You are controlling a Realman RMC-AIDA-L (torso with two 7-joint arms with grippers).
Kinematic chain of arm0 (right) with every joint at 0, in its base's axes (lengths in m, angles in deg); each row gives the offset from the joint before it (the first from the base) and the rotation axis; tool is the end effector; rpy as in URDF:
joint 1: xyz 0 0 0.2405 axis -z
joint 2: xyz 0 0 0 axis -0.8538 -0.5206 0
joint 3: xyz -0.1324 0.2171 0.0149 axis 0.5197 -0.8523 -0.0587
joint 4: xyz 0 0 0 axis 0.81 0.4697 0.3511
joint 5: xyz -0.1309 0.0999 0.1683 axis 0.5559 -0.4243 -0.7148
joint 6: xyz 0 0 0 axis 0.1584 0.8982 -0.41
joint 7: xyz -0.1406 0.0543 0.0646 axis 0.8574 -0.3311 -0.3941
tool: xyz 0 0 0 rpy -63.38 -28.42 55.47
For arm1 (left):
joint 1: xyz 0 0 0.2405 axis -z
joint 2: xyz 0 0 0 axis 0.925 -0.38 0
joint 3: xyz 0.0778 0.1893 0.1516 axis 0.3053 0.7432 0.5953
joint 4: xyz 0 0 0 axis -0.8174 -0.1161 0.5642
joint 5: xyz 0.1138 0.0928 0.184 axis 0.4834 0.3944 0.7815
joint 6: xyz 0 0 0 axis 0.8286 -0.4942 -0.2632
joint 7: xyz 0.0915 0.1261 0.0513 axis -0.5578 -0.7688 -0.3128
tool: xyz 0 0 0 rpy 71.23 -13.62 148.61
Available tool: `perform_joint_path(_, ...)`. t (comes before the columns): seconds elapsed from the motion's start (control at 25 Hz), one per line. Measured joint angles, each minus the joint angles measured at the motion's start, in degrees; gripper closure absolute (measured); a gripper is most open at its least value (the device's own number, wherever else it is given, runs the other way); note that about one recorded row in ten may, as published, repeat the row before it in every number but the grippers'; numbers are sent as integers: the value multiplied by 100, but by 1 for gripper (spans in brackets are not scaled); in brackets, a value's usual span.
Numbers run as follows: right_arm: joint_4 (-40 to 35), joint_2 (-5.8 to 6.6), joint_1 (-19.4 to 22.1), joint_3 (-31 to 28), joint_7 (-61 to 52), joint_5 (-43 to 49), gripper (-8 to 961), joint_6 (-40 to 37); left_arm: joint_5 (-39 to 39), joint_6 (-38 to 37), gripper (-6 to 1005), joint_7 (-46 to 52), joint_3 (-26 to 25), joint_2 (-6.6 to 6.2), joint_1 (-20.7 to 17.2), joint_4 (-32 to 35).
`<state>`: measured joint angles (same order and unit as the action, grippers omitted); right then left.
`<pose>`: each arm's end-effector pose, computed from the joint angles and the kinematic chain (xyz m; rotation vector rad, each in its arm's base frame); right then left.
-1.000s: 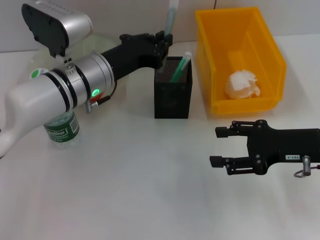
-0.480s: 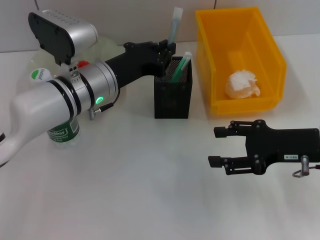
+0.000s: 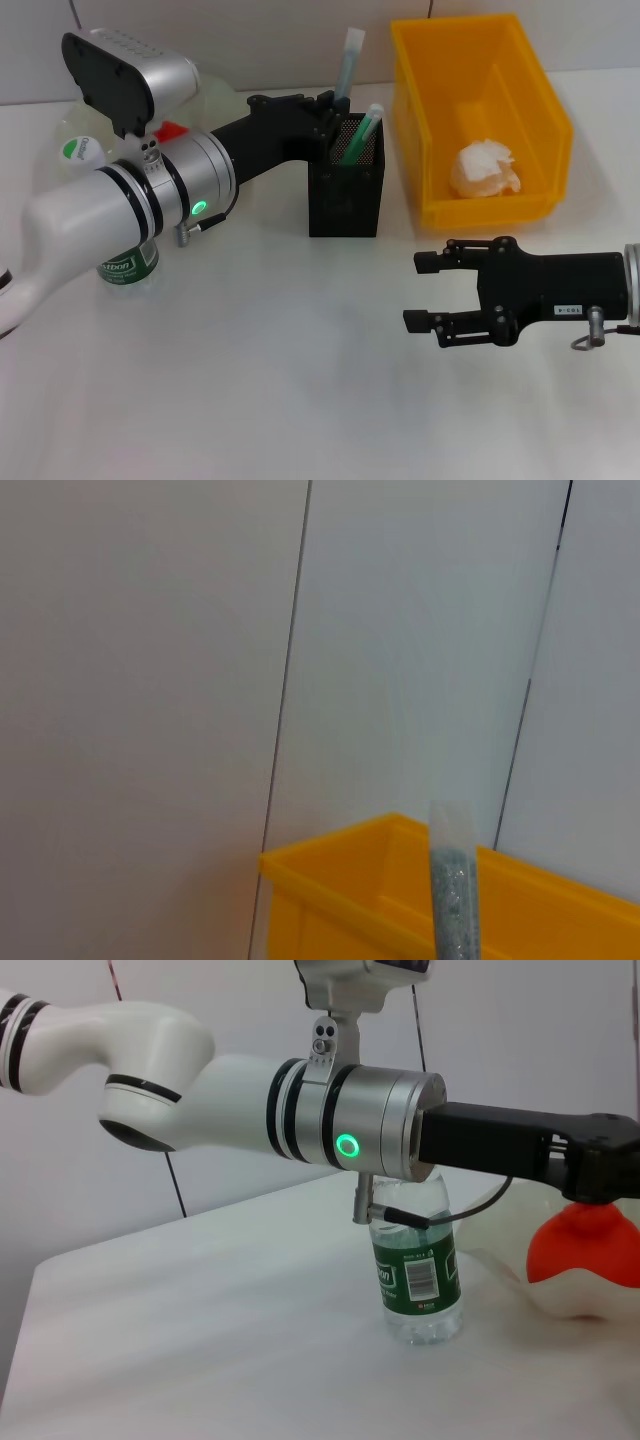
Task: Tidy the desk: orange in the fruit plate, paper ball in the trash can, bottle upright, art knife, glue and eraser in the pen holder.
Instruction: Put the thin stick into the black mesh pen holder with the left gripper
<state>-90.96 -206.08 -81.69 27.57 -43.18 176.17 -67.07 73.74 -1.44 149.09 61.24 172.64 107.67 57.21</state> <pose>0.2741 0.3250 -0.0135 -2.8059 0.4697 0.6701 -0.1490 0.4372 -0.1229 -2.3979 -0.5752 -0.7686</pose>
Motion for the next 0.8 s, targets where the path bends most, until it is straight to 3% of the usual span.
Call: perform_joint_path(0.8, 31, 0, -112, -18, 0, -3, 187, 53, 31, 315, 863, 49, 172, 0, 49, -152)
